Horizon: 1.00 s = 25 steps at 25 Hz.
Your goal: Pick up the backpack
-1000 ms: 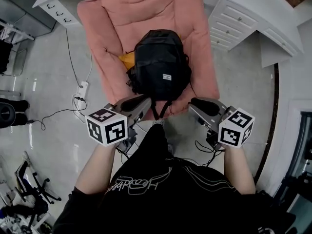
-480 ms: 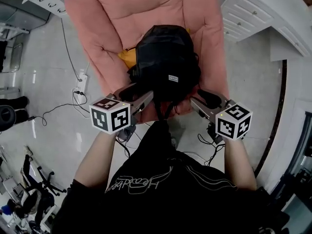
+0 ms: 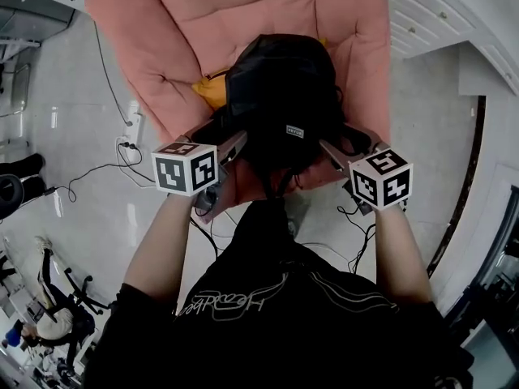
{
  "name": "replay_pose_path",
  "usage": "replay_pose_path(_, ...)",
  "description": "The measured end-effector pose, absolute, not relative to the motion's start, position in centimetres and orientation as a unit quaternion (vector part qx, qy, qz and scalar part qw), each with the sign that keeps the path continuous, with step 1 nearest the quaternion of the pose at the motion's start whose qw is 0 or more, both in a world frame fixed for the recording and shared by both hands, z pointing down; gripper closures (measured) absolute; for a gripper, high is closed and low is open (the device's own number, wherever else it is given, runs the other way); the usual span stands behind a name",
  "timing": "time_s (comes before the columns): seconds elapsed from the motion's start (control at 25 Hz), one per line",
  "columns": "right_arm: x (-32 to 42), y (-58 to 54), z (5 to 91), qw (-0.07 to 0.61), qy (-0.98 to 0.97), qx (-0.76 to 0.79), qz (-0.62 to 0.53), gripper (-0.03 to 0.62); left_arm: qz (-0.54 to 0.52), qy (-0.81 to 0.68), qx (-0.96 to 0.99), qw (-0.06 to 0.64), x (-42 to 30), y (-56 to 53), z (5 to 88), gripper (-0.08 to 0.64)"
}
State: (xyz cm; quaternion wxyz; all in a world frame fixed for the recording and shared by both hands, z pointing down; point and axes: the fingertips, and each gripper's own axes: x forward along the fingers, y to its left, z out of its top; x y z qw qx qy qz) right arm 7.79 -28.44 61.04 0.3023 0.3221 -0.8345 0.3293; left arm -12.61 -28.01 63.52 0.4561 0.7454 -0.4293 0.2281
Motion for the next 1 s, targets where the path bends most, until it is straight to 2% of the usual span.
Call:
replay_pose_path(0.08,7.8,-29.2,62.1,0.317,-0.83,0.328,0.321,0.378,0.233,-0.432,0.742,0.456,-13.0,-28.6,64.5,0.247)
replay_pose_path(0.2,7.7,-30.4,63.6,0.327,-0.824,0.336,0.317,0.345,0.239,-0.434,0.738,0.458,-13.3,-29.7,65.9,0.235)
replay_pose_path(0.72,7.2,-32.4,67.4,0.353,-0.806,0.338,0.334,0.344,0.24,-0.437,0.731,0.465,-12.9,-32.1,69.6,0.236)
replay_pose_path(1.0,6.8,-33.2,67.8,0.347,-0.801,0.356,0.334,0.359,0.244,-0.444,0.735,0.451,-12.5,-32.8,69.9,0.334)
